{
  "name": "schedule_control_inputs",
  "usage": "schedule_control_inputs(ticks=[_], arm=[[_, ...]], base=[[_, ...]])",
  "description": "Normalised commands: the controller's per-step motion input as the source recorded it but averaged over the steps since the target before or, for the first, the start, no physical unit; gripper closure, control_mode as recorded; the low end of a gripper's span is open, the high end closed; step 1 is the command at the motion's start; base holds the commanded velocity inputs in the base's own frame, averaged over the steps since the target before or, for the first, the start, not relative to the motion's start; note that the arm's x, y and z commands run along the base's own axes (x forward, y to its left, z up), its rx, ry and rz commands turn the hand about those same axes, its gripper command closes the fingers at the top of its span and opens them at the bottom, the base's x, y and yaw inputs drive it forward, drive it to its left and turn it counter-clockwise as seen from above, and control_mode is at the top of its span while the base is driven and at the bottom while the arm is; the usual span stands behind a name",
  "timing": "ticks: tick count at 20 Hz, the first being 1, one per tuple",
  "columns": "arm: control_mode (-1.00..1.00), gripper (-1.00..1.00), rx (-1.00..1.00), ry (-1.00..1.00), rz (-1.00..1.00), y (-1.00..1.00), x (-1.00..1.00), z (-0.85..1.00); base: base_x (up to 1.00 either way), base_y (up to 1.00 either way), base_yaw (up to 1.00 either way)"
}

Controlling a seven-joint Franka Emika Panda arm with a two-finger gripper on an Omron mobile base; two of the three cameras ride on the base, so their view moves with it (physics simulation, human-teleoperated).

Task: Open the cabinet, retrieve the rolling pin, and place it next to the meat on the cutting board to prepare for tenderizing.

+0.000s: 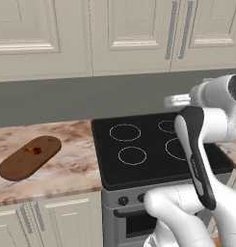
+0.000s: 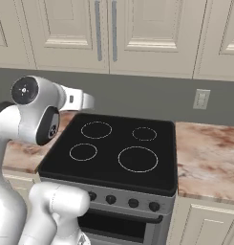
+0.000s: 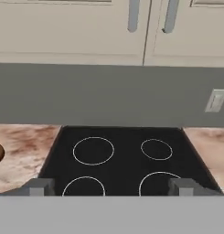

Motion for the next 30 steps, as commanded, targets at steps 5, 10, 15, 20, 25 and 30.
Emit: schedule_control_inputs(ticks=[5, 10, 15, 20, 25, 30], arm=[[-1.00, -1.00, -0.01, -0.35, -0.06, -0.14, -0.42, 0.72], [-1.00, -1.00, -0.02, -0.35, -0.04, -0.07, -0.34, 0.71], [-1.00, -1.00, 0.00, -0.28, -0.03, -0.02, -0.16, 0.59], [-1.00, -1.00, 0.00, -0.06, -0.02, 0.00, -0.02, 0.06], [-1.00, -1.00, 0.00, 0.00, 0.00, 0.00, 0.00, 0.00], [-1.00, -1.00, 0.00, 0.00, 0.00, 0.00, 0.00, 0.00]], base=[[0.00, 0.00, 0.00], [0.00, 0.00, 0.00], [0.00, 0.00, 0.00], [0.00, 0.00, 0.00], [0.00, 0.00, 0.00], [0.00, 0.00, 0.00]])
